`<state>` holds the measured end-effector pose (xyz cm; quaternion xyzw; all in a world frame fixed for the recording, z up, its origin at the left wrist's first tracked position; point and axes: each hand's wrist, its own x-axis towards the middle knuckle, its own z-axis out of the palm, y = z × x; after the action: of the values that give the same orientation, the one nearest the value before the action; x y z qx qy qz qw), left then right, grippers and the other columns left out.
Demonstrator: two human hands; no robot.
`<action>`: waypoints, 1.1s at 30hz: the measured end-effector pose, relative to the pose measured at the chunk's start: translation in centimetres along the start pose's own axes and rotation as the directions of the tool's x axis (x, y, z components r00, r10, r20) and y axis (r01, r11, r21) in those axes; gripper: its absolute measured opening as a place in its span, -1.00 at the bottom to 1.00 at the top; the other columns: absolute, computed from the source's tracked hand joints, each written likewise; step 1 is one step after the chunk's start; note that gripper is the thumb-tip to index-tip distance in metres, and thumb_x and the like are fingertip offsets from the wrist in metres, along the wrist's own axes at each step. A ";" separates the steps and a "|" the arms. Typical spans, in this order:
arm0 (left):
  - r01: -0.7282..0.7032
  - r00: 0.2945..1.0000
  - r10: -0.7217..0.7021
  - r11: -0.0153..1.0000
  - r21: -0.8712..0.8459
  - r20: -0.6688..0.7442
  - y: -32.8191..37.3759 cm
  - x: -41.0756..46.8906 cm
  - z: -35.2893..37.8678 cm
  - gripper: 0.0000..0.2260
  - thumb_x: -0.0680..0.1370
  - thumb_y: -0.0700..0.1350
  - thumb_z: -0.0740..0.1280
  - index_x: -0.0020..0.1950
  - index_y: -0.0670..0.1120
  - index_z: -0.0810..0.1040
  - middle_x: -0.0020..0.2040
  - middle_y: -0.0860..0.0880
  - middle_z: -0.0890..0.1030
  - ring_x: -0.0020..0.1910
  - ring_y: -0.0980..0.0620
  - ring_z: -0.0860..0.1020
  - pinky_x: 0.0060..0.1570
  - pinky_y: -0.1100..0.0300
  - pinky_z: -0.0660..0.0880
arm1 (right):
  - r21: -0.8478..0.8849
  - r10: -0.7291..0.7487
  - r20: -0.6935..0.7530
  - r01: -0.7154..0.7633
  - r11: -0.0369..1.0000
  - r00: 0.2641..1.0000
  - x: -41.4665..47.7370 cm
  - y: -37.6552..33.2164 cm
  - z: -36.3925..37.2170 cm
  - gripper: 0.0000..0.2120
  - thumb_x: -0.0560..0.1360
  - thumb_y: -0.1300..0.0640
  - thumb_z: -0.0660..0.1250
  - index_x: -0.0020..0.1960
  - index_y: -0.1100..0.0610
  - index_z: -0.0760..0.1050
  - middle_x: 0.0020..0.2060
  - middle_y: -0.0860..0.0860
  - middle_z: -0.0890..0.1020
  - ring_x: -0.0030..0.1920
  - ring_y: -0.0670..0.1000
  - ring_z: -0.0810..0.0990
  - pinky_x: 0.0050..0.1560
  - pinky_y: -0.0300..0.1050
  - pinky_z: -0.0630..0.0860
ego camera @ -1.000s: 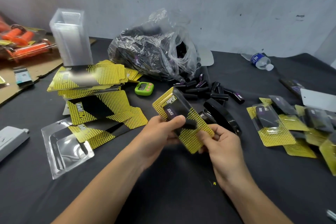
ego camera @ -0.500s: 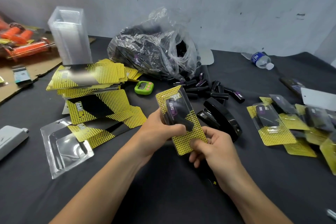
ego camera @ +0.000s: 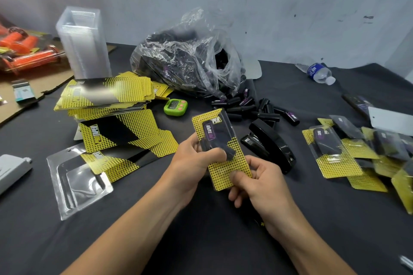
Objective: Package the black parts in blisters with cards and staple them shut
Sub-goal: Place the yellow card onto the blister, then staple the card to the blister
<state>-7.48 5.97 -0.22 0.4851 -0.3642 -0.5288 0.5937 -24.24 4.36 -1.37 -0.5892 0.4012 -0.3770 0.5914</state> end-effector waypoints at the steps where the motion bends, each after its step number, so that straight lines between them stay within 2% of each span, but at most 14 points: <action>1: 0.020 0.999 -0.020 1.000 -0.015 0.028 0.0 0.0 -0.1 -0.68 0.50 -0.36 0.44 0.23 -0.15 0.58 0.07 -0.15 0.74 0.03 -0.11 0.72 -0.03 0.05 0.67 | 0.033 0.008 -0.011 -0.008 0.999 1.000 0.1 0.0 0.0 -0.90 0.61 0.39 0.32 0.02 0.27 0.60 -0.26 0.17 0.71 -0.44 0.05 0.58 -0.50 -0.17 0.49; 3: 0.069 0.994 -0.067 0.998 -0.014 0.088 0.2 0.0 -0.1 -0.73 0.58 -0.25 0.42 0.27 -0.11 0.58 0.13 -0.14 0.73 0.10 -0.14 0.71 0.06 -0.02 0.66 | 0.091 0.024 -0.047 -0.019 0.996 0.999 0.3 -0.1 -0.2 -0.90 0.59 0.42 0.32 0.03 0.31 0.60 -0.25 0.18 0.71 -0.45 0.03 0.57 -0.51 -0.18 0.49; 6: 0.122 0.987 -0.121 0.993 -0.007 0.103 0.3 0.0 0.0 -0.78 0.64 -0.10 0.36 0.26 -0.10 0.63 0.13 -0.12 0.73 0.10 -0.12 0.71 0.03 0.03 0.67 | 0.086 0.025 -0.105 -0.016 0.996 0.994 0.5 0.0 -0.5 -0.87 0.58 0.44 0.33 0.01 0.30 0.62 -0.28 0.17 0.71 -0.45 0.02 0.58 -0.50 -0.18 0.50; 11: 0.097 0.990 -0.099 0.995 0.027 0.099 0.3 0.0 -0.1 -0.79 0.63 -0.22 0.37 0.26 -0.19 0.62 0.15 -0.17 0.72 0.13 -0.22 0.69 0.04 -0.05 0.68 | 0.061 0.018 -0.142 -0.009 0.998 0.990 0.3 0.4 -0.5 -0.84 0.57 0.44 0.34 -0.03 0.25 0.65 -0.30 0.20 0.70 -0.44 0.03 0.58 -0.48 -0.19 0.51; 16: 0.088 0.986 -0.090 0.996 0.020 0.138 0.1 0.0 -0.1 -0.76 0.63 -0.29 0.35 0.30 -0.21 0.59 0.19 -0.18 0.71 0.16 -0.21 0.69 0.13 -0.16 0.65 | 0.083 0.015 -0.149 -0.003 0.997 0.989 0.2 0.3 -0.6 -0.78 0.57 0.46 0.34 0.09 0.21 0.62 -0.27 0.19 0.71 -0.41 0.06 0.60 -0.44 -0.17 0.54; 20: 0.041 0.990 -0.045 0.998 0.038 0.133 0.3 0.1 -0.4 -0.75 0.62 -0.32 0.34 0.30 -0.17 0.58 0.15 -0.15 0.72 0.14 -0.16 0.70 0.06 -0.05 0.68 | 0.061 0.016 -0.123 -0.008 0.998 0.992 0.3 0.1 -0.5 -0.73 0.54 0.46 0.35 0.10 0.17 0.64 -0.24 0.18 0.72 -0.39 0.03 0.60 -0.41 -0.19 0.54; 23: -0.007 0.997 -0.002 0.994 0.107 0.082 0.7 0.3 -0.9 -0.72 0.60 -0.33 0.38 0.27 -0.10 0.60 0.11 -0.10 0.74 0.12 -0.13 0.71 0.05 -0.04 0.65 | 0.020 0.064 -0.105 -0.062 0.998 0.992 0.6 0.0 -0.8 -0.86 0.60 0.33 0.36 0.00 0.17 0.68 -0.20 0.19 0.74 -0.33 0.04 0.62 -0.31 -0.13 0.57; 26: -0.008 0.998 0.000 0.990 0.138 0.062 0.9 0.4 -1.3 -0.71 0.57 -0.34 0.41 0.24 -0.07 0.62 0.08 -0.08 0.75 0.09 -0.09 0.72 0.01 -0.01 0.68 | -0.075 0.079 -0.139 -0.090 0.993 0.987 0.9 0.2 -1.0 -0.79 0.66 0.29 0.31 -0.09 0.20 0.67 -0.31 0.16 0.71 -0.38 0.05 0.61 -0.35 -0.13 0.56; 28: 0.014 0.999 -0.020 0.993 0.117 0.050 0.9 0.4 -1.3 -0.76 0.58 -0.31 0.42 0.22 -0.11 0.64 0.06 -0.09 0.75 0.05 -0.08 0.73 -0.06 0.05 0.70 | -0.014 0.085 -0.156 -0.088 0.996 0.984 0.9 0.2 -0.8 -0.79 0.65 0.33 0.30 -0.10 0.25 0.67 -0.34 0.17 0.70 -0.41 0.03 0.60 -0.42 -0.19 0.54; 31: 0.087 0.994 -0.091 0.993 0.077 0.055 0.9 0.5 -1.3 -0.81 0.61 -0.23 0.40 0.22 -0.14 0.65 0.09 -0.14 0.75 0.07 -0.16 0.73 0.03 -0.11 0.68 | 0.075 0.092 -0.160 -0.081 0.994 0.983 0.8 0.0 -0.5 -0.81 0.63 0.36 0.32 -0.09 0.27 0.67 -0.33 0.20 0.70 -0.41 0.03 0.61 -0.43 -0.22 0.54; 33: 0.099 0.993 -0.104 0.992 0.075 0.063 0.9 0.6 -1.4 -0.83 0.63 -0.23 0.38 0.21 -0.15 0.66 0.08 -0.16 0.74 0.06 -0.18 0.73 0.01 -0.11 0.69 | 0.095 0.106 -0.101 -0.097 0.991 0.989 0.8 -0.1 -0.5 -0.83 0.63 0.37 0.31 -0.06 0.29 0.67 -0.31 0.21 0.71 -0.39 0.04 0.63 -0.41 -0.21 0.57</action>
<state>-5.76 5.66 0.24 0.5061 -0.3774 -0.5607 0.5357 -24.40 3.39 -1.30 -0.5202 0.4439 -0.3947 0.6136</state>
